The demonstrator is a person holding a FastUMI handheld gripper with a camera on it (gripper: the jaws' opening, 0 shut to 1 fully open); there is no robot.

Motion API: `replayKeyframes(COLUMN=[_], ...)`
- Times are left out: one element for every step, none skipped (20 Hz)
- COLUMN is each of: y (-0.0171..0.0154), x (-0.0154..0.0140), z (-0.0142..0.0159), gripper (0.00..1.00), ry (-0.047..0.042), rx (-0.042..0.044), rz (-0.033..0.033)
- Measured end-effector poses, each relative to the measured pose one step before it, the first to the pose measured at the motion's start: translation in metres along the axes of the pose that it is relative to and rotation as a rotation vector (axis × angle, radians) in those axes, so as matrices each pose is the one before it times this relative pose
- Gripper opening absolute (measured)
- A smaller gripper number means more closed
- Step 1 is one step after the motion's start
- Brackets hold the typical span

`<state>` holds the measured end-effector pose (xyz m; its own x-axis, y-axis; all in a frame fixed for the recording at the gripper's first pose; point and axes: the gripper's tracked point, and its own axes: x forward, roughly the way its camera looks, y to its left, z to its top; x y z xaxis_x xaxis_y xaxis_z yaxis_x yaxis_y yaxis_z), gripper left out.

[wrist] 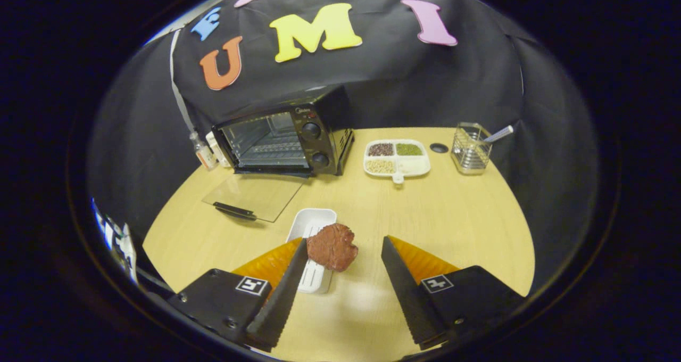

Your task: Open the toaster oven, put the food inside, and close the toaster oven door.

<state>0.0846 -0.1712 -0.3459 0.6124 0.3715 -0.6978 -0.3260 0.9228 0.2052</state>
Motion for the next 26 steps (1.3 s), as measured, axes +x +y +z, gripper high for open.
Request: replayKeyframes(y=[0.00123,0.00051,-0.00183,-0.00367,-0.00335,0.00027,0.00059,0.00141,0.00283,0.0034,0.0036,0.005,0.00352,0.00262,0.00476,0.00604,0.00547,0.00585,0.00778,0.00899,0.00927,0.01068,0.0106,0.00766,0.00726,0.00835], x=[0.00565,0.00381,0.00412,0.00464,0.00495,0.00341,0.00227,0.00054,-0.00003,-0.0007,-0.00162,-0.0024,-0.00307,-0.0063,-0.0075,-0.00834,-0.00916,-0.00832,-0.00905,-0.00857,-0.00706,-0.00722,-0.00465,-0.00409,-0.0022,0.00016], z=[-0.00504,-0.00502,-0.0024,-0.00089,0.00057,0.00025,-0.00145,-0.00357,-0.00005,-0.00169,-0.00102,-0.00172,0.00061,-0.00047,0.00287,0.00313,0.00395,0.00298,0.00497,0.00404,0.00589,0.00364,0.005,0.00291,0.00411,0.00367], gripper=[0.86,0.8,0.77,0.69,0.63,0.58,0.56,0.48,0.4,0.33,0.26,0.19,0.16,0.14,0.13,0.12,0.12,0.12,0.12,0.12,0.12,0.12,0.12,0.12,0.12,0.12], ry=[0.02239,0.0187,0.00832,0.00397,-0.00244,-0.00396,0.0031,0.00576,-0.00469,0.00471,0.00195,-0.00246,-0.00935,-0.01282,-0.01882,-0.02308,-0.02177,-0.02052,-0.02,-0.01919,-0.01762,-0.0144,-0.01162,-0.01247,-0.01136,-0.01105], rx=[0.03243,0.02603,0.02685,0.0228,0.01629,0.02046,0.02046,0.02133,0.01106,-0.00019,0.00552,-0.00033,-0.00653,-0.01219,-0.01457,-0.01804,-0.02264,-0.02446,-0.03003,-0.02958,-0.02957,-0.0302,-0.03126,-0.03081,-0.04074,-0.03614], rz=[0.04331,0.03519,0.0253,0.01485,0.01359,0.01948,0.02174,0.02004,0.01743,0.01288,0.00845,0.00409,-0.00661,-0.01306,-0.01101,-0.01172,-0.01661,-0.01889,-0.01505,-0.01434,-0.01233,-0.00949,-0.00907,-0.02198,-0.02625,-0.02283])
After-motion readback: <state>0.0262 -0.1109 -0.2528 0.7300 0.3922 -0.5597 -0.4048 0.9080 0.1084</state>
